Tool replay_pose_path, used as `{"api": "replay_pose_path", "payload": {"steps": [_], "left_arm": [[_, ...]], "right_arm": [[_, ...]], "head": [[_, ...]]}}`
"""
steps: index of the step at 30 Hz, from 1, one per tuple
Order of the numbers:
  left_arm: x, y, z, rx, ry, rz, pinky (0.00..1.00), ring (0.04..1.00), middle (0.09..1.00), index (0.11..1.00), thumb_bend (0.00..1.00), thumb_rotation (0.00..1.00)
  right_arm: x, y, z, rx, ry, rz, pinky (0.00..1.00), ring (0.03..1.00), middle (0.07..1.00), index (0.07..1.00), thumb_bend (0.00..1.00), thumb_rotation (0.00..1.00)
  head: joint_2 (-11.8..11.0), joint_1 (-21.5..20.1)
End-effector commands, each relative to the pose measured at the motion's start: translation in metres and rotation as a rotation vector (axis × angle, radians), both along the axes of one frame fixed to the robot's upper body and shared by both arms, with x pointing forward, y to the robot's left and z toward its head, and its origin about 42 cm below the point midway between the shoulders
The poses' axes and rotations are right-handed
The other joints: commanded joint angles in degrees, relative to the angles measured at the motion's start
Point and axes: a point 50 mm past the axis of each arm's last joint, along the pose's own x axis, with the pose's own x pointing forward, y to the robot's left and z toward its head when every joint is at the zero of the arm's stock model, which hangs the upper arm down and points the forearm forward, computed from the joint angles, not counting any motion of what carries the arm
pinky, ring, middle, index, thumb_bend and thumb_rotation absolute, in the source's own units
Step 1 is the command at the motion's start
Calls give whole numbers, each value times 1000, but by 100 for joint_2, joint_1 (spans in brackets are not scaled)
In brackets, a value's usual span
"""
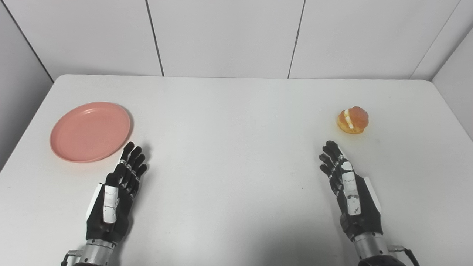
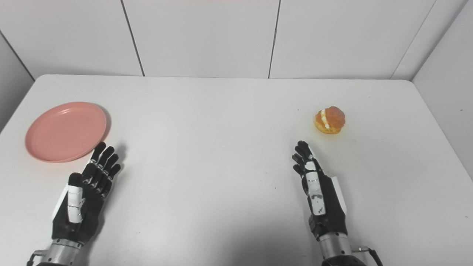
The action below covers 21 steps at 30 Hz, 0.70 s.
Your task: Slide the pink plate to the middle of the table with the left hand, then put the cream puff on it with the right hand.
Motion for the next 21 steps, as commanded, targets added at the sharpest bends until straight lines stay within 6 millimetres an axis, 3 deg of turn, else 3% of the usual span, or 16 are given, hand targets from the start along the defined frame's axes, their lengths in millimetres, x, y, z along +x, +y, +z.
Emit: {"api": "replay_pose_path", "payload": {"steps": [1, 15, 21], "left_arm": [[4, 1, 11, 10, -60, -13, 1000, 1000, 1000, 1000, 947, 936], [4, 1, 9, 13, -63, -12, 1000, 1000, 1000, 1000, 936, 943], [5, -7, 1, 27, -62, -19, 1000, 1000, 995, 1000, 923, 950]], "right_arm": [[1, 1, 10, 13, -68, -1, 941, 929, 938, 919, 916, 1000], [1, -1, 9, 4, -69, 0, 941, 929, 941, 924, 913, 1000], [0, -10, 1, -1, -61, 6, 949, 932, 943, 928, 914, 1000]], "head": [[1, 4], [-27, 59], [-274, 442]]}}
